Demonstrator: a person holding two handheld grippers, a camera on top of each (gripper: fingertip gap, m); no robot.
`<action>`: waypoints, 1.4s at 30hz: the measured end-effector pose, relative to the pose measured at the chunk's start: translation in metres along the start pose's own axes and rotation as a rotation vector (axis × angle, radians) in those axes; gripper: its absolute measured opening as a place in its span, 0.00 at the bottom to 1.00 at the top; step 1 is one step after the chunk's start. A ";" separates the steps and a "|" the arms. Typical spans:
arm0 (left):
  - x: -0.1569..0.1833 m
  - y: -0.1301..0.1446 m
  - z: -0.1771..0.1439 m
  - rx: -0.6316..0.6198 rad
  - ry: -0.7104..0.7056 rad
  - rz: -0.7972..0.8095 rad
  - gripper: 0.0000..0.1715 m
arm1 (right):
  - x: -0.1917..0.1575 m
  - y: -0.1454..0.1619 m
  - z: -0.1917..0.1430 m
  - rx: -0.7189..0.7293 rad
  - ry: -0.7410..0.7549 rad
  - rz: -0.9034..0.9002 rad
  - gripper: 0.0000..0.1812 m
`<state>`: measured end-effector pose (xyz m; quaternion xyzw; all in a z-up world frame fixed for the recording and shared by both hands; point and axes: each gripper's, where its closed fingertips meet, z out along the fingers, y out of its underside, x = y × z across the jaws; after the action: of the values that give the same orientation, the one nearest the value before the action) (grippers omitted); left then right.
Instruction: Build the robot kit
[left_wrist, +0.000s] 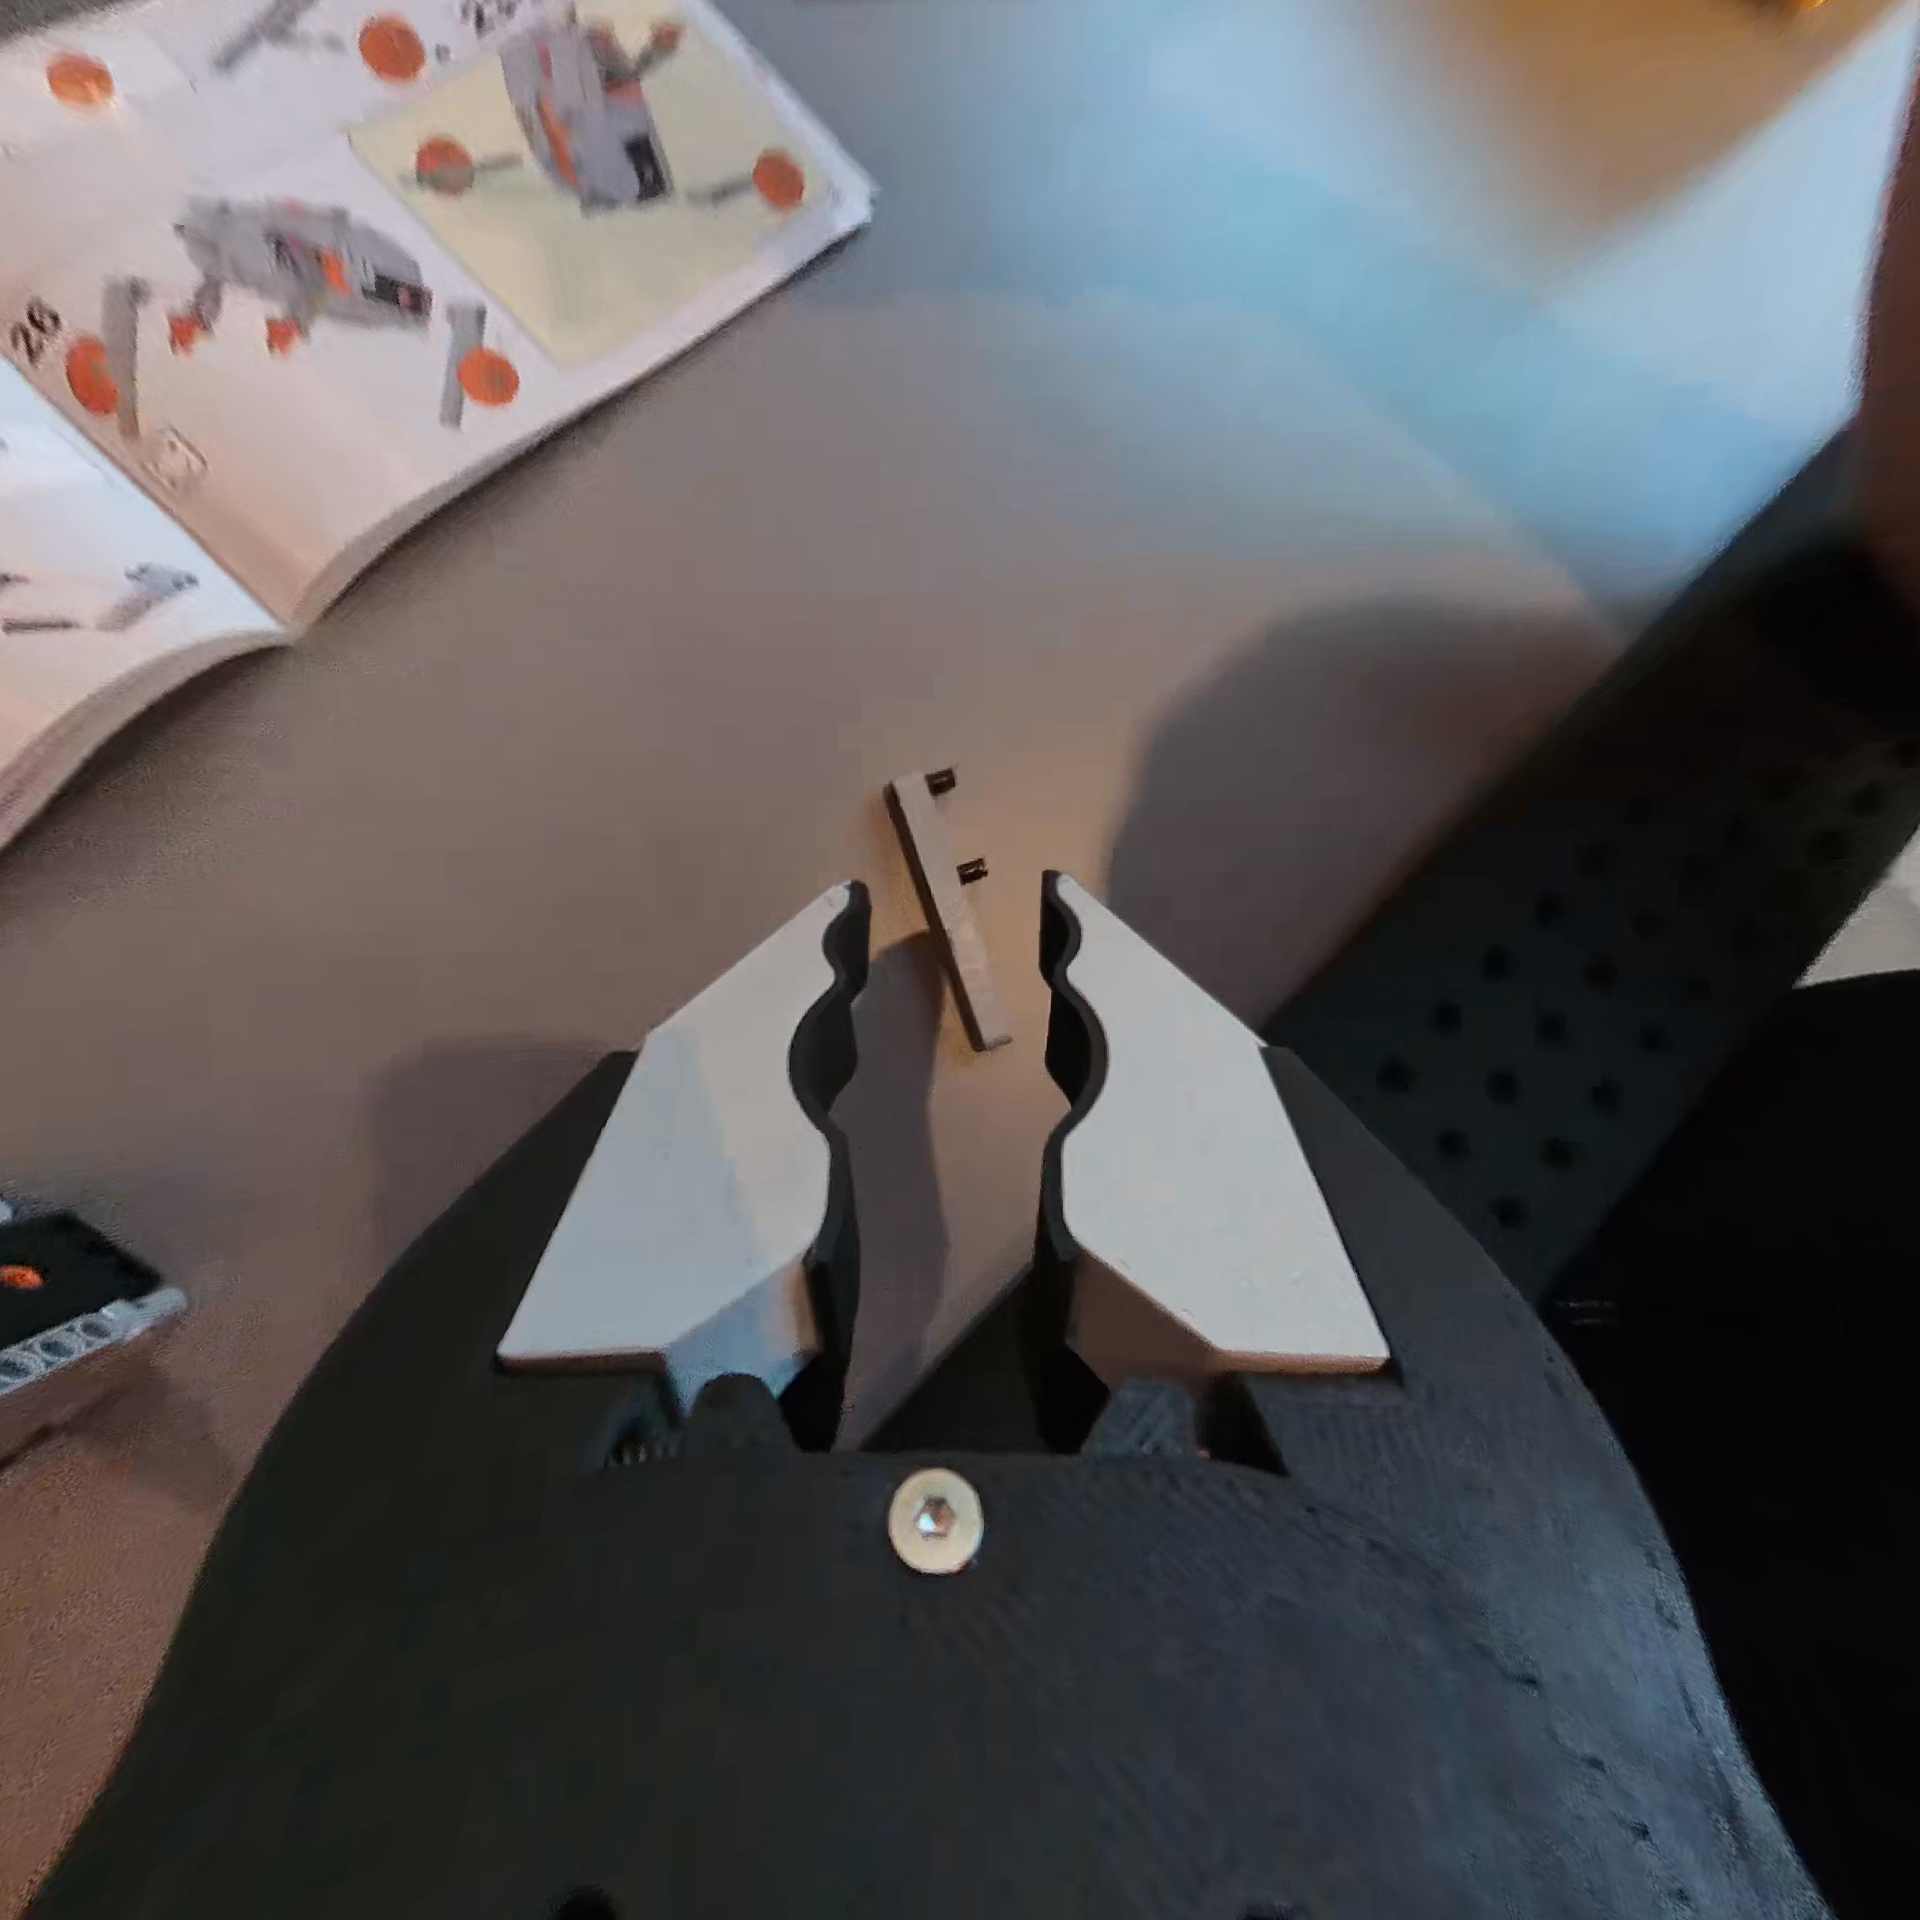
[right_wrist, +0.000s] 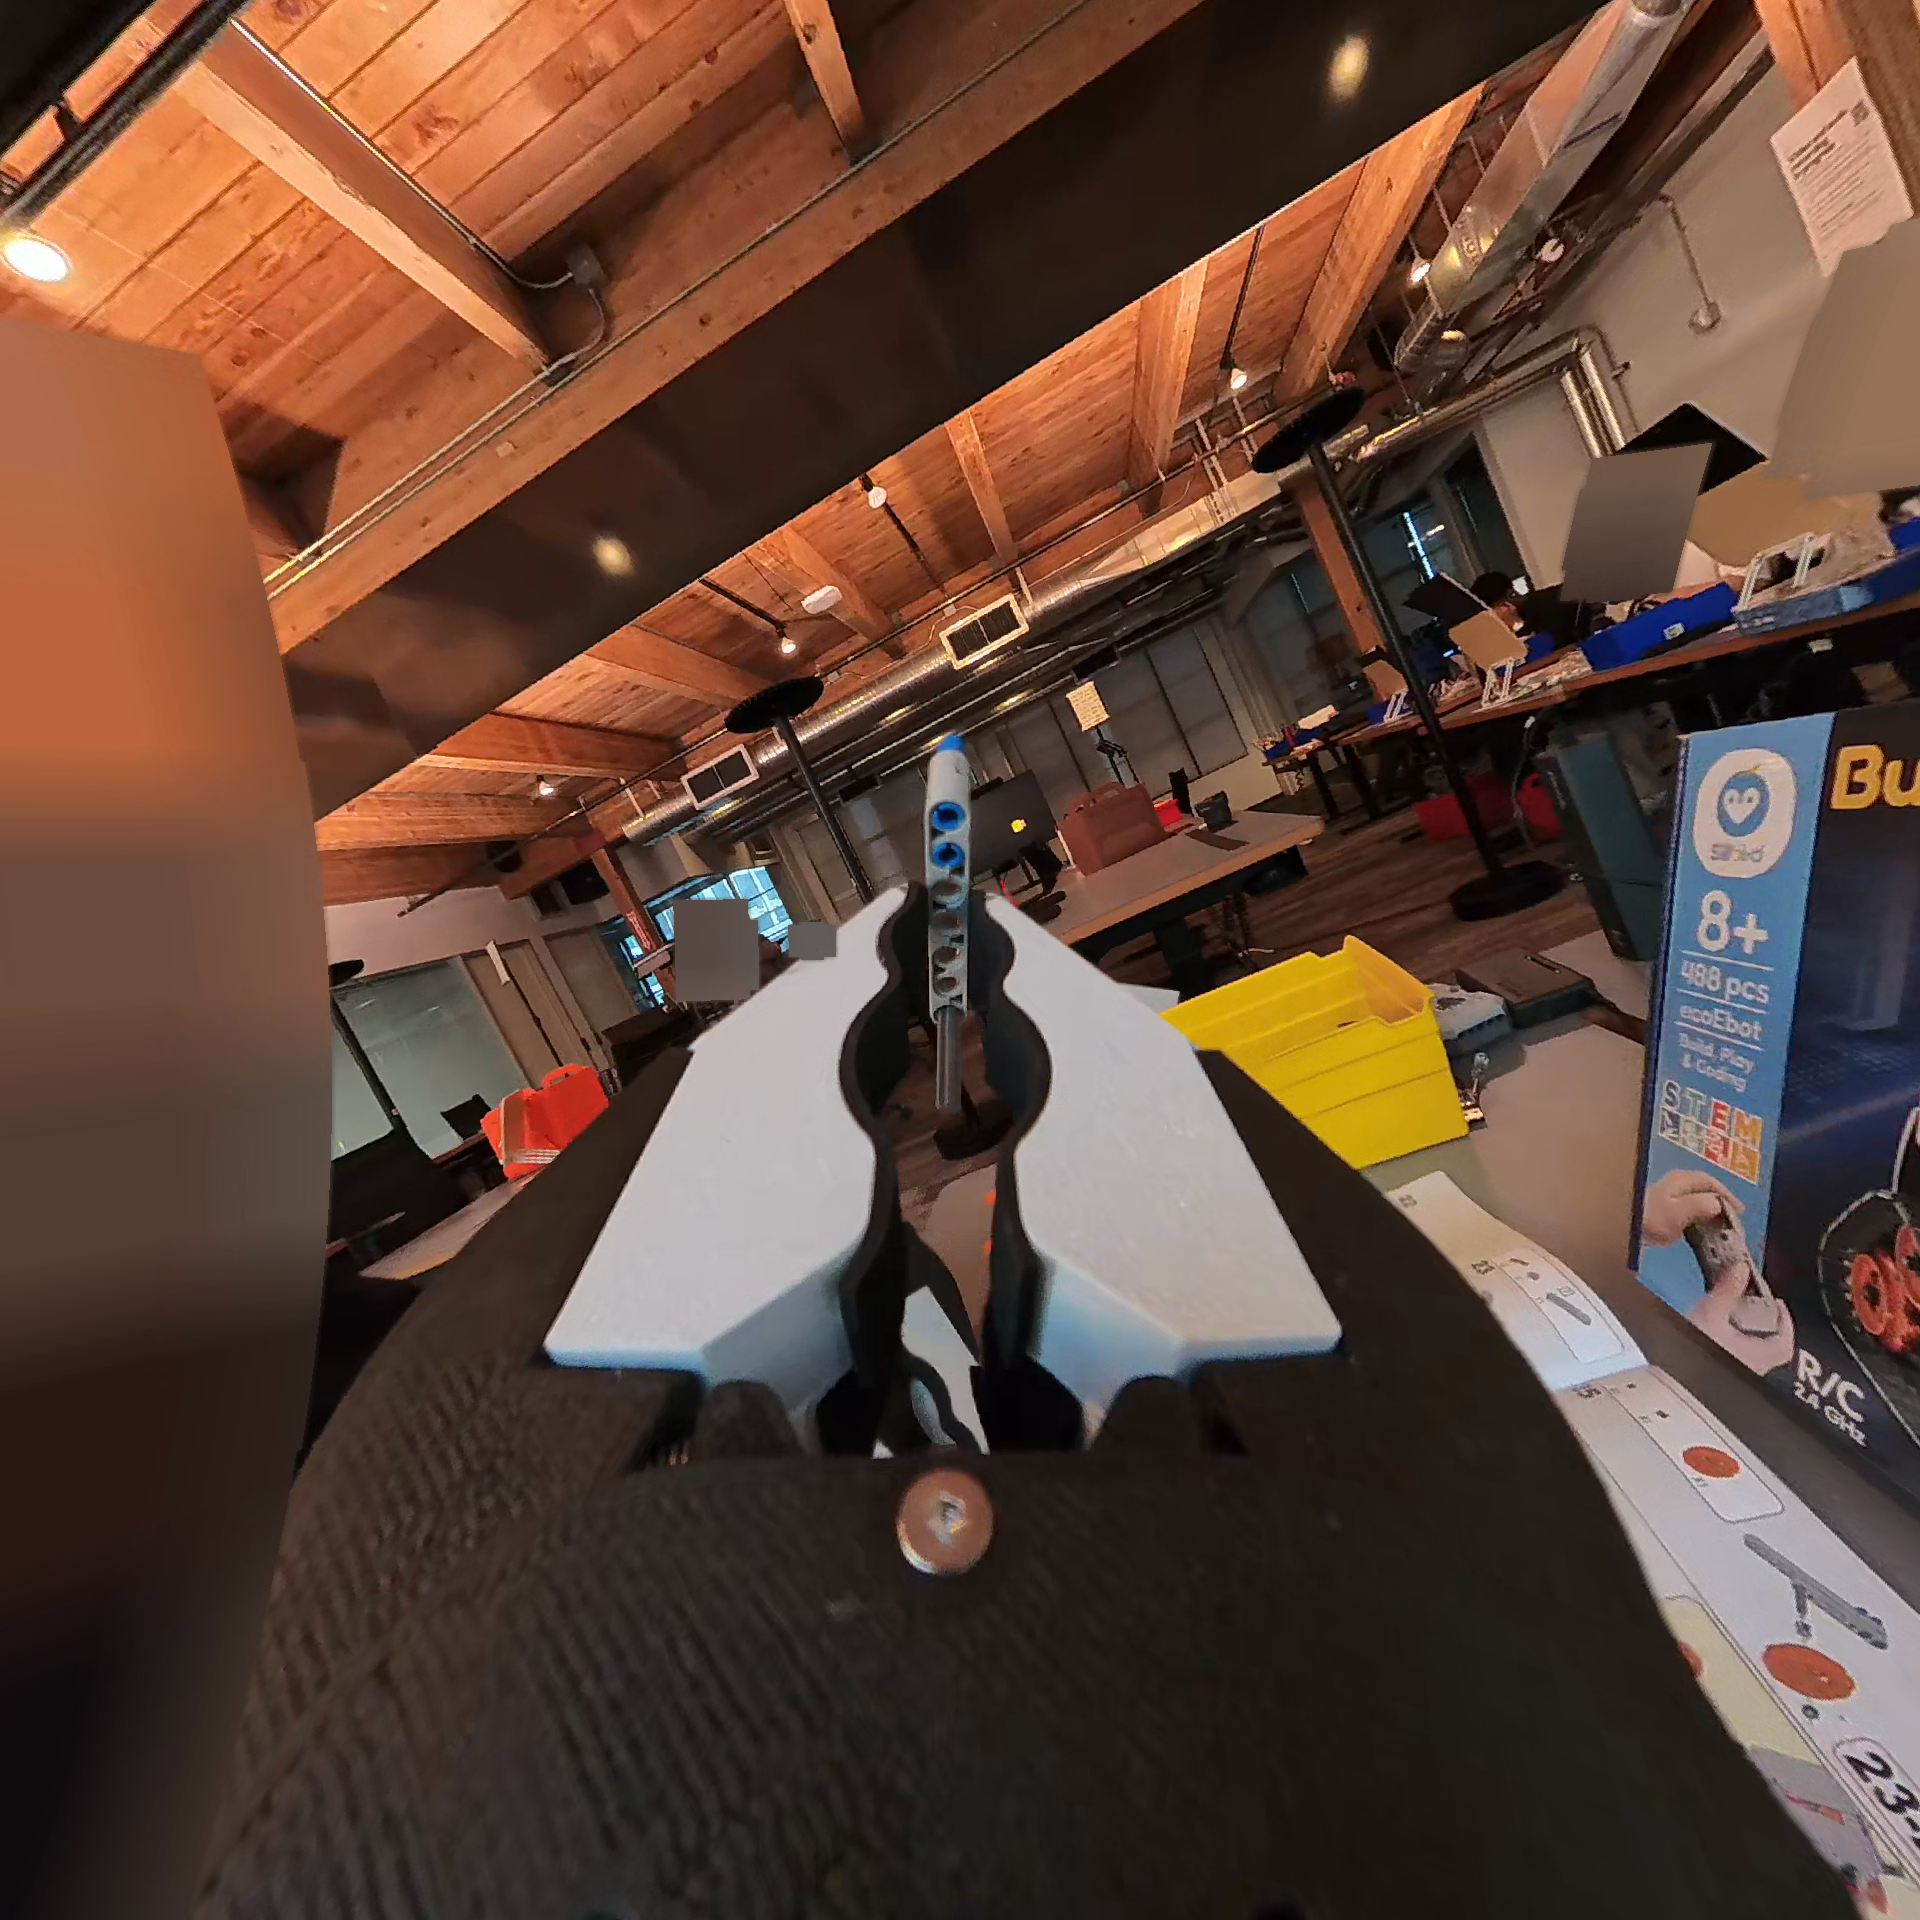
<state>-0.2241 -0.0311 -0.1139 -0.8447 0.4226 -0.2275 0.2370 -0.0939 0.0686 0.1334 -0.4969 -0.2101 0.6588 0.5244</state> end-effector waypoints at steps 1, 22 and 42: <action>0.000 0.004 0.005 -0.025 -0.017 -0.005 0.19 | 0.000 0.003 0.002 -0.012 0.004 0.003 0.02; -0.003 0.037 0.039 -0.196 -0.212 0.048 0.14 | 0.020 0.027 0.009 -0.101 0.084 0.060 0.03; -0.029 0.007 0.001 0.101 -0.210 -0.094 0.04 | 0.074 0.089 0.024 -0.182 0.206 0.191 0.03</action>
<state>-0.2435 -0.0106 -0.1247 -0.8698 0.3433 -0.1696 0.3112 -0.1548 0.1090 0.0401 -0.6248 -0.1659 0.6295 0.4310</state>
